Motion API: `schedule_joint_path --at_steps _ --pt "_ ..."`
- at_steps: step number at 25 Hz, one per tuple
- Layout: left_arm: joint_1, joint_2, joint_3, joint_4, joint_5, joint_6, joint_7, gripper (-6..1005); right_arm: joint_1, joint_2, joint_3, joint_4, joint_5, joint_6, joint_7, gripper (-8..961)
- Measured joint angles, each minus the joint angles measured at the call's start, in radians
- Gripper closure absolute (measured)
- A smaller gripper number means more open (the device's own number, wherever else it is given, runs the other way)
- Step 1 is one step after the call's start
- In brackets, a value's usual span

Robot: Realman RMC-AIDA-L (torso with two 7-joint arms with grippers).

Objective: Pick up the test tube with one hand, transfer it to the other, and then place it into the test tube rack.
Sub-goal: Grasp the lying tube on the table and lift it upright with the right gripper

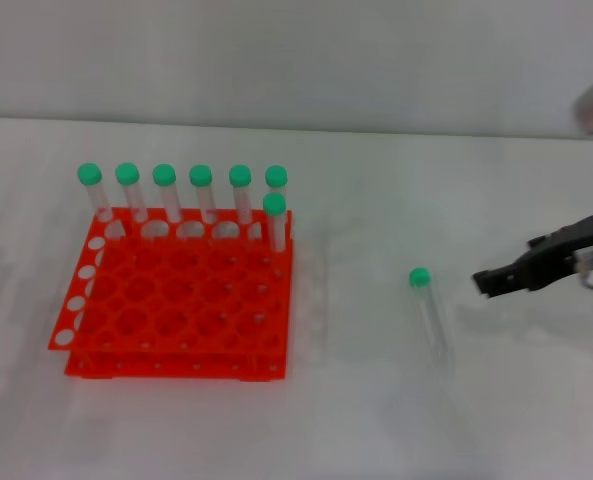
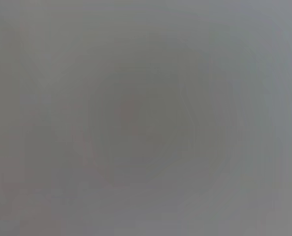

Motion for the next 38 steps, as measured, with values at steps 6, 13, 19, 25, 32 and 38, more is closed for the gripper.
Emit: schedule_joint_path --at_steps 6,13,19,25,32,38 --pt "-0.002 0.001 0.001 0.000 0.002 0.000 0.000 150 0.054 0.002 -0.118 0.001 -0.040 0.005 0.090 83" --pt "0.000 0.000 0.003 0.000 0.005 0.000 0.000 154 0.115 0.007 -0.185 0.033 -0.066 0.037 0.180 83" --pt "0.005 0.000 0.004 0.000 0.007 -0.002 0.001 157 0.184 0.011 -0.241 0.131 -0.068 0.018 0.225 84" --pt "0.008 0.000 0.005 0.000 0.011 -0.001 0.005 160 0.230 0.012 -0.275 0.216 -0.070 -0.022 0.243 116" --pt "0.008 0.000 0.005 0.000 0.012 0.000 0.006 164 0.264 0.012 -0.286 0.290 -0.096 -0.053 0.244 171" --pt "0.007 0.000 0.005 0.000 0.012 0.000 0.006 167 0.306 0.013 -0.305 0.357 -0.096 -0.061 0.244 213"
